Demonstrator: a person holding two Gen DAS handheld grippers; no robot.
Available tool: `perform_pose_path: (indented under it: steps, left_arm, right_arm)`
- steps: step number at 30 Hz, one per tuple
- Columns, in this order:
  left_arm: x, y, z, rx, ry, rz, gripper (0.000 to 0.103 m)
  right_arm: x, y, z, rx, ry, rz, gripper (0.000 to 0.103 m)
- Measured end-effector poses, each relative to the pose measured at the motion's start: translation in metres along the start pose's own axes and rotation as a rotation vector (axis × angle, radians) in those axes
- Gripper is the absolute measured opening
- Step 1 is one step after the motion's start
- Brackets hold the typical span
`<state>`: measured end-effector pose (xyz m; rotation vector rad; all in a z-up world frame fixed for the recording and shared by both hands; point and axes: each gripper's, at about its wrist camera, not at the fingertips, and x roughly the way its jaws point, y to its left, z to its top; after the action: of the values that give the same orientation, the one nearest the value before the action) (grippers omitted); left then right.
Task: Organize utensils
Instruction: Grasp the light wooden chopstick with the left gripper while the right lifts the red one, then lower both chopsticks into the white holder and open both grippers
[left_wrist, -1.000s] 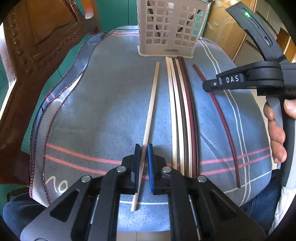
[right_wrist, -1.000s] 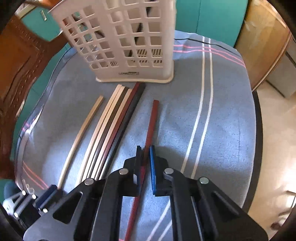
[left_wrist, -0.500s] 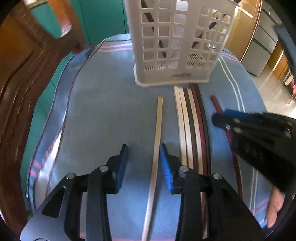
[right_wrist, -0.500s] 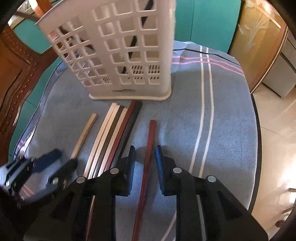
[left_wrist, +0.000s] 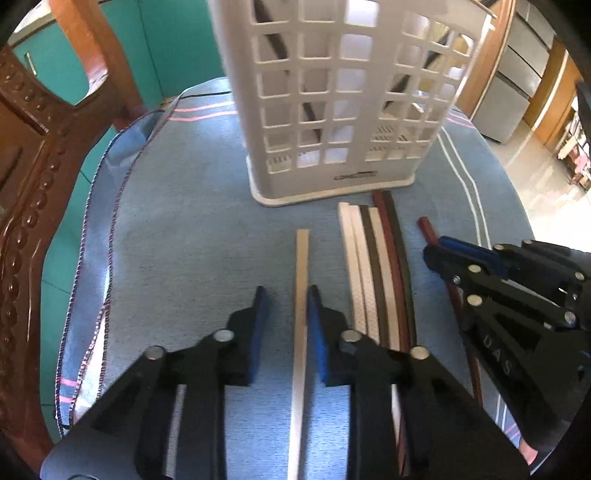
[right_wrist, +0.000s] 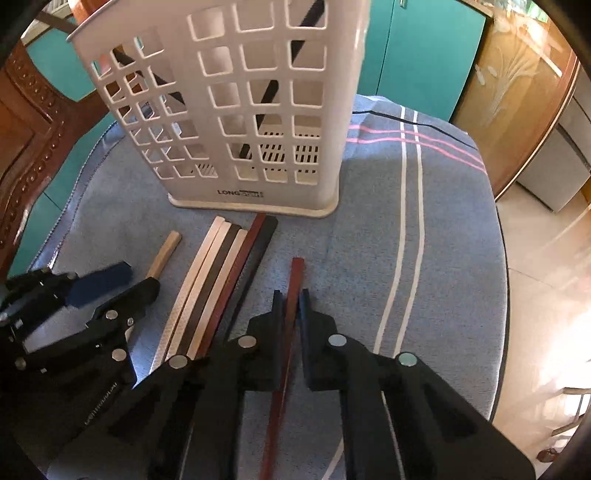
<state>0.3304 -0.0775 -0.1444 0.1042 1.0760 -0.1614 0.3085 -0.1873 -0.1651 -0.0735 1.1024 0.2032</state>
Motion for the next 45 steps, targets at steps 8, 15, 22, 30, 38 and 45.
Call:
perform_pose_path:
  steps: [8,15,22,30,38,45]
  left_arm:
    - [-0.032,-0.005,-0.008,-0.023,-0.054,0.019,0.007]
    - [-0.111,-0.002,-0.016,-0.039,-0.214,-0.035,0.007]
    - [-0.196,0.003,-0.005,-0.056,-0.387,-0.085,0.007]
    - [-0.289,0.025,0.047,-0.102,-0.618,-0.12,0.007]
    - [-0.312,0.029,0.102,-0.164,-0.795,-0.027,0.007]
    - [-0.238,0.012,0.123,-0.14,-0.699,0.01,0.007]
  right_arm:
    - [-0.048,-0.018,0.006,0.059,-0.088,0.107,0.007]
    - [-0.128,-0.044,0.01,0.078,-0.242,0.299,0.007]
    - [-0.22,-0.07,0.021,0.112,-0.428,0.396,0.007]
    - [-0.31,-0.088,0.061,0.184,-0.683,0.416,0.007]
    - [-0.318,-0.116,0.08,0.34,-0.896,0.362,0.007]
    - [-0.251,-0.104,0.095,0.316,-0.772,0.278,0.007]
